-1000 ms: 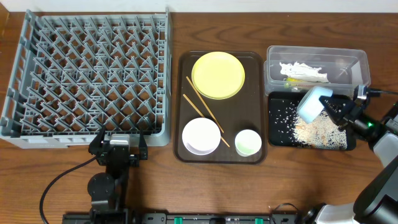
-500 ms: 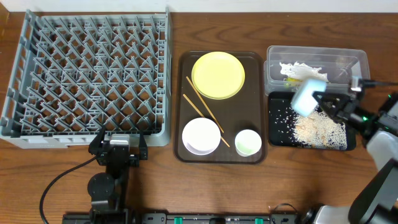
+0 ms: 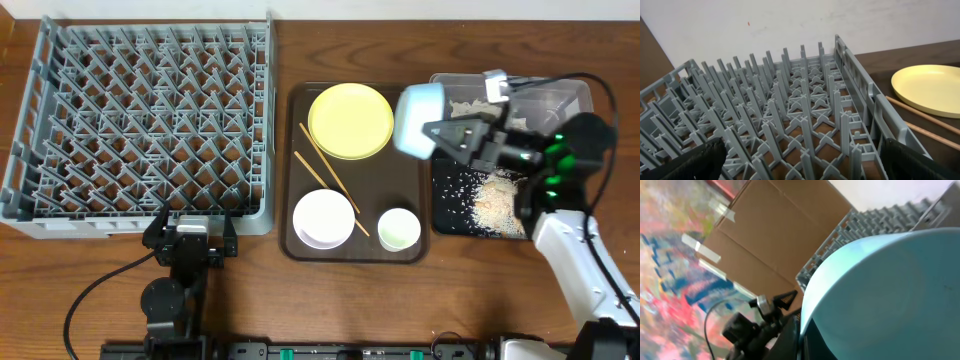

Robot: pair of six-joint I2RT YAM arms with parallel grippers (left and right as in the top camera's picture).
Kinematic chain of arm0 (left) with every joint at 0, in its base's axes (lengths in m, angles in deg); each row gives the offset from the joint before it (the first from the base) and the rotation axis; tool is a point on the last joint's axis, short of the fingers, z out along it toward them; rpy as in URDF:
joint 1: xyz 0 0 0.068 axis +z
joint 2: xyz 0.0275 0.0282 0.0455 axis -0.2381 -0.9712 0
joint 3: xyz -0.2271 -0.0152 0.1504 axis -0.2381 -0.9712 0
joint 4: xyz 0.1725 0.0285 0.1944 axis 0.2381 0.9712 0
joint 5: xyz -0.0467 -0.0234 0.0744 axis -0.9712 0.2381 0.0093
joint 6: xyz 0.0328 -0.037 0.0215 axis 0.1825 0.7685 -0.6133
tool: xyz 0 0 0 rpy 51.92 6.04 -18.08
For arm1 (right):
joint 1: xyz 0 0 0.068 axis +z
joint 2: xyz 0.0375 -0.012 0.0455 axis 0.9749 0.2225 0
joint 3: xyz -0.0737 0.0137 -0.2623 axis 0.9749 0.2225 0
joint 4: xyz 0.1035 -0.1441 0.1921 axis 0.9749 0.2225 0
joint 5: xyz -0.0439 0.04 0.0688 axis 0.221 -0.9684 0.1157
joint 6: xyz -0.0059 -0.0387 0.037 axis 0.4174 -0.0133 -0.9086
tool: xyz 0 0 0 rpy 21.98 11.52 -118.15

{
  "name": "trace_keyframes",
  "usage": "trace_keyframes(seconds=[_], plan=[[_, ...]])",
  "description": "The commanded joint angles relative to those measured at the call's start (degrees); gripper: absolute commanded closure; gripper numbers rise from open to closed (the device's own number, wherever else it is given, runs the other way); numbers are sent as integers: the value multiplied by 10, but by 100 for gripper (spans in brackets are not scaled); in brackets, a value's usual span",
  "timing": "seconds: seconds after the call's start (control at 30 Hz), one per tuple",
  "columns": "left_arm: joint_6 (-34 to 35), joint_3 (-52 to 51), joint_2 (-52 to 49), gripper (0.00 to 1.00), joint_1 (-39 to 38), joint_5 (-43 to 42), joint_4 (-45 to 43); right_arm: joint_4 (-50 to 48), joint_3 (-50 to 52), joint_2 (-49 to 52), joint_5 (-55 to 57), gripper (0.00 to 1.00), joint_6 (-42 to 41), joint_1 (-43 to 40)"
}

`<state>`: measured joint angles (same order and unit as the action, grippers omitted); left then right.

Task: Sort waste into correct bins and load items into the dishwasher
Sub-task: 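Return the empty blue bowl to the brown tray with right gripper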

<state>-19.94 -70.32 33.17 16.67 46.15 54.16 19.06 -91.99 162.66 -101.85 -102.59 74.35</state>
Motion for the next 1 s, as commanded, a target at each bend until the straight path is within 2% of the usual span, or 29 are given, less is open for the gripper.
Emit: trace_keyframes(seconds=[0.0,0.23,0.43,0.57,0.7,0.8,0.97], plan=[[-5,-8,2,1,-2,-9,21,20,-20,7,92,99,-30,46],[-5,-8,2,1,-2,-9,21,83,-41,7,154,99,19,74],[-5,-8,2,1,-2,-9,21,301,-97,7,235,99,161,120],[-5,-8,2,1,-2,-9,21,410,-144,7,297,99,229,151],[-5,-8,2,1,-2,-9,21,539,-209,9,381,98,303,182],[-5,-8,2,1,-2,-9,21,679,-289,24,474,98,373,219],[-5,-8,2,1,-2,-9,21,808,-377,68,598,99,427,268]])
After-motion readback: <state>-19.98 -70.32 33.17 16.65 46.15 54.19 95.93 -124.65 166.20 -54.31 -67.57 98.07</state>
